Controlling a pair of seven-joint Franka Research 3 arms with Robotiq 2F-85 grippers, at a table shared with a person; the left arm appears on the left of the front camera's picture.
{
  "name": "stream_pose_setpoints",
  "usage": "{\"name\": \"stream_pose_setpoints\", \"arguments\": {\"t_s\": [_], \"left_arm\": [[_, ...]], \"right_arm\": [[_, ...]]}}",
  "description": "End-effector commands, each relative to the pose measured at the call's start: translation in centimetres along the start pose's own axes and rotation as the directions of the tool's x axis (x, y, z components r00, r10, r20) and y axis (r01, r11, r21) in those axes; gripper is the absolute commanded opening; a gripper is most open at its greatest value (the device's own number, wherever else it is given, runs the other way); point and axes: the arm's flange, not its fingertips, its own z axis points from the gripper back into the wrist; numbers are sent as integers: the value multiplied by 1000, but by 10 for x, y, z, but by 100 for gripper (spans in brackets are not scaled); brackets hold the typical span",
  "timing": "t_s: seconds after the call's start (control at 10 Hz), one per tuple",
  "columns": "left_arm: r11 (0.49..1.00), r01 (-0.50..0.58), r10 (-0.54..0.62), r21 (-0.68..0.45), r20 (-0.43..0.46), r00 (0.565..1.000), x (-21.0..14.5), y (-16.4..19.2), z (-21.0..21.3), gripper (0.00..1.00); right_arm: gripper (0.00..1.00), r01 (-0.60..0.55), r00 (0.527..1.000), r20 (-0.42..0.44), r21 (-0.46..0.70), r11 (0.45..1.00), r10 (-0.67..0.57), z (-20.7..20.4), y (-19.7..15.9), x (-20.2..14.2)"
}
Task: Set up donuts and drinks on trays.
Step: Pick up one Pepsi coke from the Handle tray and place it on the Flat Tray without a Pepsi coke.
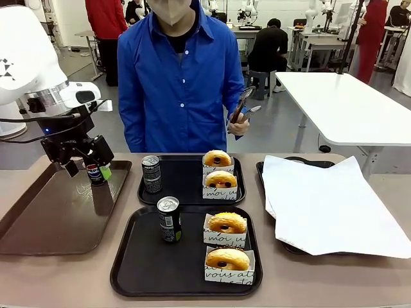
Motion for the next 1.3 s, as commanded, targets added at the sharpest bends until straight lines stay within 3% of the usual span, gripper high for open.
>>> {"name": "stream_pose_setpoints", "arguments": {"t_s": [0.0,0.3,0.5,0.6,1.0,1.2], "left_arm": [[961,-80,92,-263,35,995,2,52,19,100],[782,-142,201,-606,29,979,-34,160,21,100],[585,-128,278,-801,50,959,-70,231,7,100],[516,-117,306,-849,55,951,-82,256,0,100],[389,-59,391,-920,107,914,-121,314,-50,100],[374,-45,410,-926,122,904,-123,325,-52,100]], "right_arm": [[100,-15,1000,5,17,1000,15,0,-1,1],[100,-15,1000,5,17,1000,15,0,-1,1],[100,-15,1000,5,17,1000,15,0,-1,1],[100,-15,1000,5,17,1000,15,0,-1,1],[100,-15,1000,5,17,1000,15,0,-1,1],[100,-15,1000,5,17,1000,15,0,-1,1]]}}
